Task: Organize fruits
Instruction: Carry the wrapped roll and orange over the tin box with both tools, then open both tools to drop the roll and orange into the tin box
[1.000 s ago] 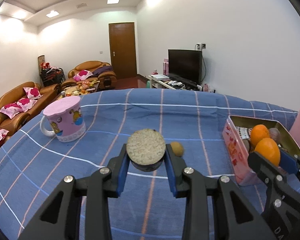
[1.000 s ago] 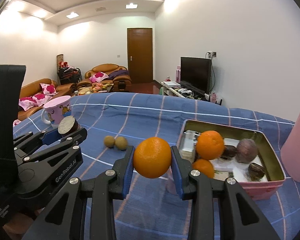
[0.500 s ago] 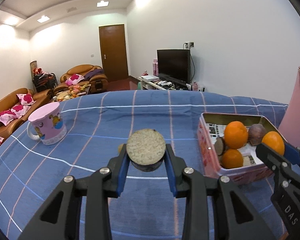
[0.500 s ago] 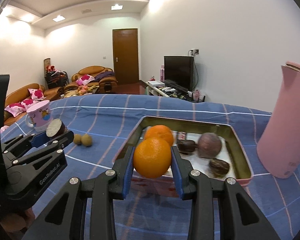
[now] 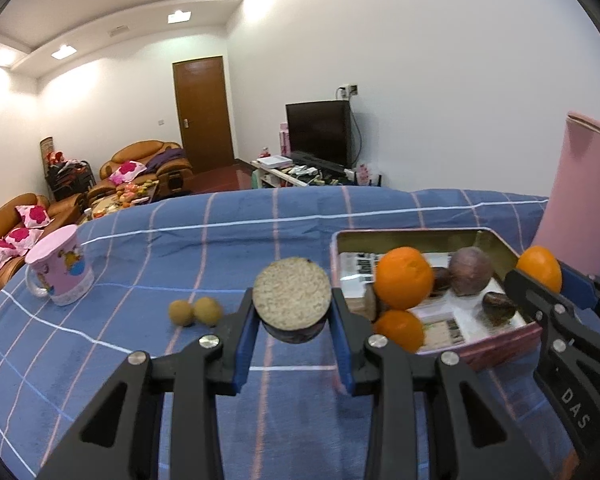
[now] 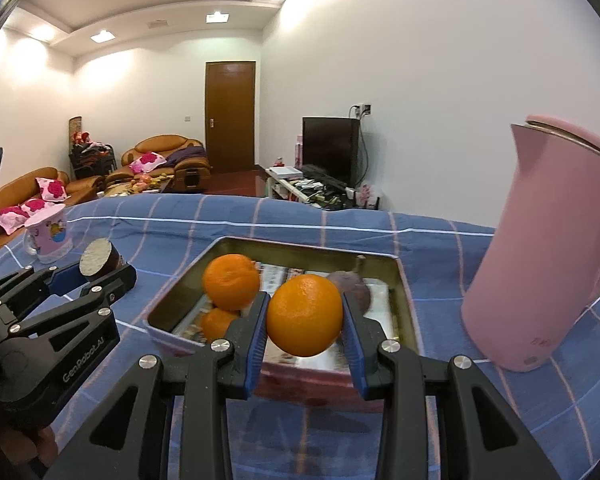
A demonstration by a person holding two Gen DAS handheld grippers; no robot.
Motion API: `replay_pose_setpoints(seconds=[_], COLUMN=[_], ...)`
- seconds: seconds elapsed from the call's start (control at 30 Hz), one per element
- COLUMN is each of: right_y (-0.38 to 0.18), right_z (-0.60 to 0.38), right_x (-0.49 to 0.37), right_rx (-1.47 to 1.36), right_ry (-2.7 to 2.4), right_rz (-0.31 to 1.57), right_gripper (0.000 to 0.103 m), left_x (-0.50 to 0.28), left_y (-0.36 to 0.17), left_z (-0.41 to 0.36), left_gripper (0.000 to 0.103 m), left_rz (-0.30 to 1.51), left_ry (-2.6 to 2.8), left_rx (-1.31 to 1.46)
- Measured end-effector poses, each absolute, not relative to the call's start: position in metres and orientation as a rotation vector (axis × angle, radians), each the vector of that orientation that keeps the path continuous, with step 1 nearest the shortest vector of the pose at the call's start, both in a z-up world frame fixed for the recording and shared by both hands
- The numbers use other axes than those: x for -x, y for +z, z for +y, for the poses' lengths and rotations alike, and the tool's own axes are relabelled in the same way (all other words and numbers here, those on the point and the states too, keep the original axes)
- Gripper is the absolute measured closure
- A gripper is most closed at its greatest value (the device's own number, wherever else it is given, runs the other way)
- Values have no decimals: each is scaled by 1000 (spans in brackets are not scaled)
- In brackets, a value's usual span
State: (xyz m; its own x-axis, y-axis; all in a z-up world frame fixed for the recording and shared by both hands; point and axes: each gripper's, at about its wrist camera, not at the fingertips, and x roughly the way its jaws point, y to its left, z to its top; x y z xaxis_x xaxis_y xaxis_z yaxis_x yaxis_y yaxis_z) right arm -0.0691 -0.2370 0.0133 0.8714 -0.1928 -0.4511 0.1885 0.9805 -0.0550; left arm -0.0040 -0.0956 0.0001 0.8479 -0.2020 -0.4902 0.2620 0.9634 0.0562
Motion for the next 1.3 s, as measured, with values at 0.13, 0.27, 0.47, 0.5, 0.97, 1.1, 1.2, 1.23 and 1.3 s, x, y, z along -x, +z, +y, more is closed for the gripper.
replay_pose_setpoints(seconds=[0.13, 0.27, 0.47, 0.5, 0.97, 1.1, 1.2, 1.23, 1.3], right_y=[14, 14, 15, 15, 15, 14, 11, 10, 8], right_z=[-252, -261, -273, -275, -295, -302, -310, -313, -316], right_x=[68, 65, 60, 58, 32, 22, 16, 14, 11], right_rx=[-2, 3, 12, 11, -36, -68, -109, -126, -146], right_ry=[-234, -262, -300, -307, -312, -264, -248, -240, -234], right_rz=[473, 469, 463, 462, 489, 520, 541, 549, 560], right_gripper=[66, 66, 66, 66, 66, 66, 66, 66, 66], left_x=[5, 5, 0, -2, -22, -28, -34, -34, -33], left_y=[1, 0, 2, 2, 3, 4, 3, 3, 3], left_z=[-111, -128, -146, -150, -178, -185, -188, -188, -189], left_gripper=[67, 67, 67, 67, 67, 67, 67, 67, 67], left_rz=[497, 501, 502, 508, 510, 502, 522, 521, 519], left_ry=[-270, -295, -326, -332, -357, -420, -469, -472, -471], left_rx=[-127, -134, -138, -137, -131, -149, -148, -151, -156])
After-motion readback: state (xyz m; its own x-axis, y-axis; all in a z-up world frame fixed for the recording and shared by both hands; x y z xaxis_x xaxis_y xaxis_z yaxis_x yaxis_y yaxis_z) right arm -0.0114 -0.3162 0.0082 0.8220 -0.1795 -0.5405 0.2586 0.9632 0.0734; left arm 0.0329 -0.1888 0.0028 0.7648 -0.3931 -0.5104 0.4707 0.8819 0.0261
